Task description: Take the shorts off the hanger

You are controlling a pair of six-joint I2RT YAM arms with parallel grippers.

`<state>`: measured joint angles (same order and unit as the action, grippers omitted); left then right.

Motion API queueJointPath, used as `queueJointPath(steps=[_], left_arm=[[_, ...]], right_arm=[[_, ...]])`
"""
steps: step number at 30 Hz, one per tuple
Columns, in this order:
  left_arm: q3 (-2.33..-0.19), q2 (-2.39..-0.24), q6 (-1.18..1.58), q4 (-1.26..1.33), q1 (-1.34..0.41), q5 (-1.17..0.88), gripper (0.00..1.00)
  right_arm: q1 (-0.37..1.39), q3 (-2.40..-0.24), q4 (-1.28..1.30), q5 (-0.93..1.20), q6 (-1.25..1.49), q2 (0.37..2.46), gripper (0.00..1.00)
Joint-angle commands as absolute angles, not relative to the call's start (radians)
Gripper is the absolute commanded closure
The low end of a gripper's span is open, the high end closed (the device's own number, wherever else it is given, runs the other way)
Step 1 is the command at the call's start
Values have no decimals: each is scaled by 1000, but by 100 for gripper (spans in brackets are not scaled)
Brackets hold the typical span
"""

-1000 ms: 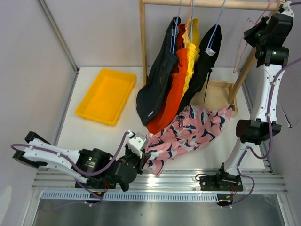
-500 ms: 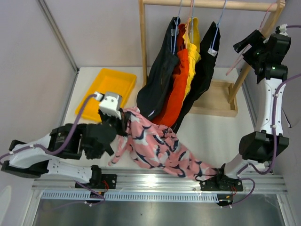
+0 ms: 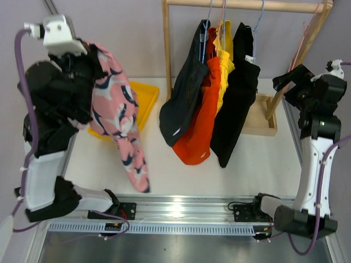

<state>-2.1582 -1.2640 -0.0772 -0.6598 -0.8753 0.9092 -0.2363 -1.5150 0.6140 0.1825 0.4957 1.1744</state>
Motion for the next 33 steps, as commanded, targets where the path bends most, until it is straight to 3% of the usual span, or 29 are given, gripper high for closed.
queueJointPath(steps=[1, 9, 18, 23, 33], left_arm=[[-2462, -1489, -184, -667, -693, 740, 100], [-2557, -1624, -199, -448, -499, 617, 100], [-2519, -1741, -180, -258, -287, 496, 100], [-2396, -1798, -138, -224, -209, 544, 100], [-1951, -1775, -22, -138, -132, 577, 100]], right_arm=[[-241, -1444, 597, 199, 474, 1079, 1], [-235, -1209, 525, 299, 548, 948, 0], [-209, -1135, 571, 242, 466, 874, 1], [-204, -1131, 568, 221, 474, 844, 1], [-206, -1163, 586, 195, 489, 801, 1]])
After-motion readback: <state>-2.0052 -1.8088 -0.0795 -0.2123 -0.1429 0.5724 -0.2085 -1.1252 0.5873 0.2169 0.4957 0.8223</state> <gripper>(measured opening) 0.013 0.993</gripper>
